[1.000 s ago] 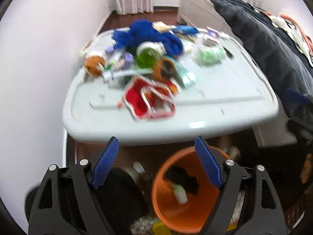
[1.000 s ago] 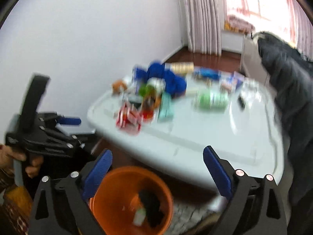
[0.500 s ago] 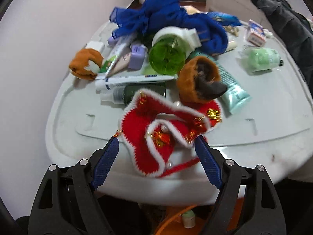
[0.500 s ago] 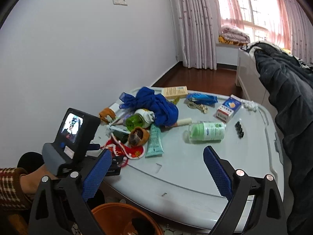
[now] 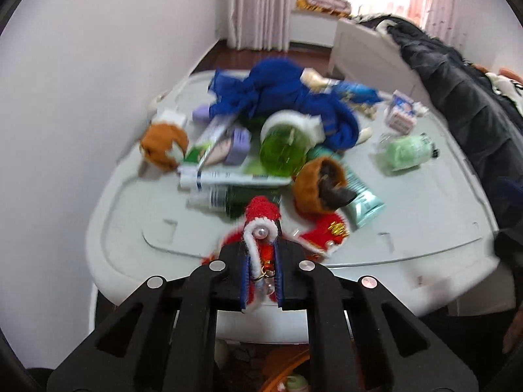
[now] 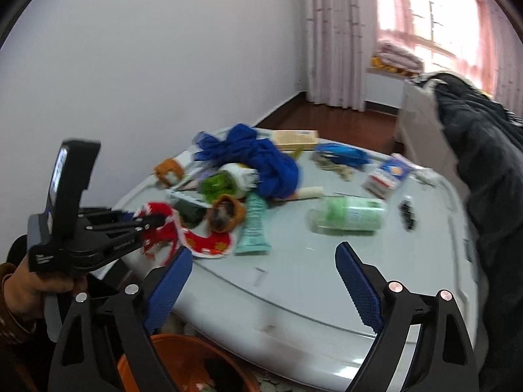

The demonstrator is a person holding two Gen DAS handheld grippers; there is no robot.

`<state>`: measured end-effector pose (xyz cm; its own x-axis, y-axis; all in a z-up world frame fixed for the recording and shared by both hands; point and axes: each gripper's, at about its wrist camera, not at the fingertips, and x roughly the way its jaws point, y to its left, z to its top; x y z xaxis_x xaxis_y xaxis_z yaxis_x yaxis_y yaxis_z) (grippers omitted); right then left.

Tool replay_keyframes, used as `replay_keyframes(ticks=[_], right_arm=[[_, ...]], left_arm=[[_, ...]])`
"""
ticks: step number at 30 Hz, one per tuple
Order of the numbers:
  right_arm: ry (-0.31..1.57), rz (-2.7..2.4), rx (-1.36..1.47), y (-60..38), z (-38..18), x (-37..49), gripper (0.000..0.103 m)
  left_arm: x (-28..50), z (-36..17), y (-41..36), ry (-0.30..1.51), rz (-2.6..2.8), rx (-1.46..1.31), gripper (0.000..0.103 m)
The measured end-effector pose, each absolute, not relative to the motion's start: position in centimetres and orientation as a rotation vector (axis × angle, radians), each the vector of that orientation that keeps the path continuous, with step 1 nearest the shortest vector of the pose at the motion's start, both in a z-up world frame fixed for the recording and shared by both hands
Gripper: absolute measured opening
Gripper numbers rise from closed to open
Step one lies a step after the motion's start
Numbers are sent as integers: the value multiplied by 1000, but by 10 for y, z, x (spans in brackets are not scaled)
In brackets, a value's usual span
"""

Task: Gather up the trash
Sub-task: 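Grasp the red knitted ornament with the left tool while the right tool grasps the brown knitted pouch, then lower both held items into the orange bucket and open both tools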

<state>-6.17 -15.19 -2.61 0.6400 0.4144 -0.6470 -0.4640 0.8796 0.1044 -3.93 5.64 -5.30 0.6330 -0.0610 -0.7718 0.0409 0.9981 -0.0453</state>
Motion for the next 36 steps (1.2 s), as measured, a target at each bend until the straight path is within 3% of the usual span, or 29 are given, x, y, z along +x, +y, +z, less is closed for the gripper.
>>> replay_keyframes(ticks=[6, 10, 21, 25, 27, 28, 32, 36], right_arm=[[729, 581, -152, -108, -30, -33, 83], [769, 628, -244, -76, -51, -5, 60], [821, 659, -281, -39, -90, 29, 59], [819, 639, -328, -31, -94, 36, 52], [831, 617, -350, -30, -98, 39, 44], [845, 599, -361, -30, -100, 42, 34], [842, 561, -398, -28, -100, 41, 23], [821, 542, -420, -27, -99, 37, 21]], left_arm=[[-51, -40, 62, 840, -91, -29, 11], [-52, -32, 70, 811, -97, -30, 11], [-64, -13, 94, 743, -131, -70, 11], [-67, -5, 98, 723, -140, -72, 11], [-67, -5, 100, 721, -137, -78, 11], [-66, -7, 101, 728, -136, -79, 11], [-66, -11, 104, 743, -134, -88, 11], [-65, -12, 102, 744, -134, -88, 11]])
